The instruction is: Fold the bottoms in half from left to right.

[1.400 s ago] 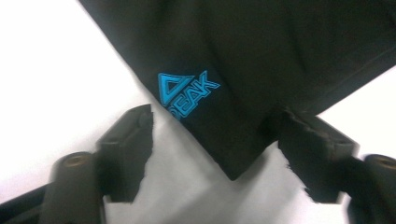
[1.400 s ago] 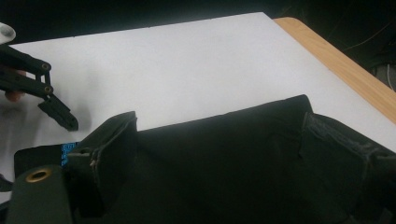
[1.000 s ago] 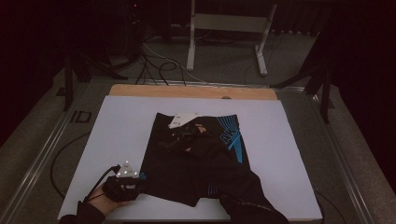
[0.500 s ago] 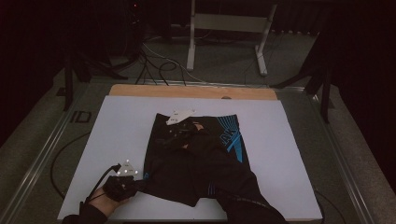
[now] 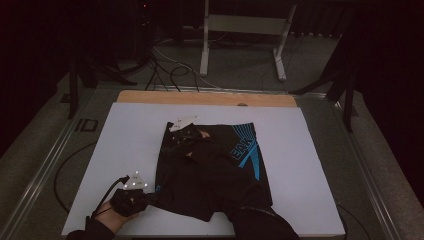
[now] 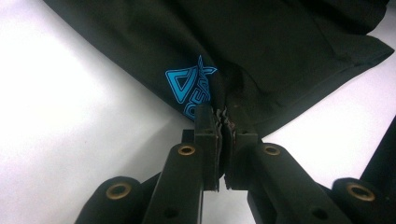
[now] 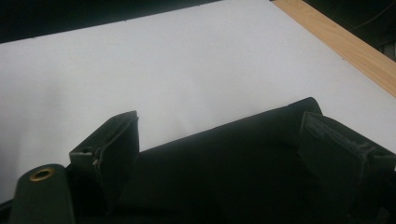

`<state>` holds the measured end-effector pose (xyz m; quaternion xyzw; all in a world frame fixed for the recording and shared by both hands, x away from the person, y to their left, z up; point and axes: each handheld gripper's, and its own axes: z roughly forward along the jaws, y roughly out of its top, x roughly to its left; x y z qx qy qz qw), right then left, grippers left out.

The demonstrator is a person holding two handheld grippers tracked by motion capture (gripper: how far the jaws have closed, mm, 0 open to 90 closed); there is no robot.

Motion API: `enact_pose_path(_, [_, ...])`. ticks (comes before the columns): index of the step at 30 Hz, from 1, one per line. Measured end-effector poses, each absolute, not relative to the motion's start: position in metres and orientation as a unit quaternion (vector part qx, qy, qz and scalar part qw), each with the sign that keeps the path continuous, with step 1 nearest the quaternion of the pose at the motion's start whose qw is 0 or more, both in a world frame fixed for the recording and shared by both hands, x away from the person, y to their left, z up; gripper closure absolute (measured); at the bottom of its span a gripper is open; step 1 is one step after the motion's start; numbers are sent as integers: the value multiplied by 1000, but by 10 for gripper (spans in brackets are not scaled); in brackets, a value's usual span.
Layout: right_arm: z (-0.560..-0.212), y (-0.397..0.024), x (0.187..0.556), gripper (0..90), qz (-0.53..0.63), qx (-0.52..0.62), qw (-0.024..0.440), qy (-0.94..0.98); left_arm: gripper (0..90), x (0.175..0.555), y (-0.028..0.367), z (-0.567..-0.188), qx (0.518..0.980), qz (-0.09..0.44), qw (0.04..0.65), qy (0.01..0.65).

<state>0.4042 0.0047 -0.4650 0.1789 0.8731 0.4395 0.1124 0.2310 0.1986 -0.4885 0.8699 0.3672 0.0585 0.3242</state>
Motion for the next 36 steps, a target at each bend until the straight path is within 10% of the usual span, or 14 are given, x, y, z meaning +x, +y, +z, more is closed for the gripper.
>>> enact_pose_path(19, [-484,41,434,147,421,245,103,867,856,230,200,-486,866,59,335,365])
enact_pose_path(36, [-507,59,455,371,350,324,143,867,856,230,201,-486,866,57,337,364])
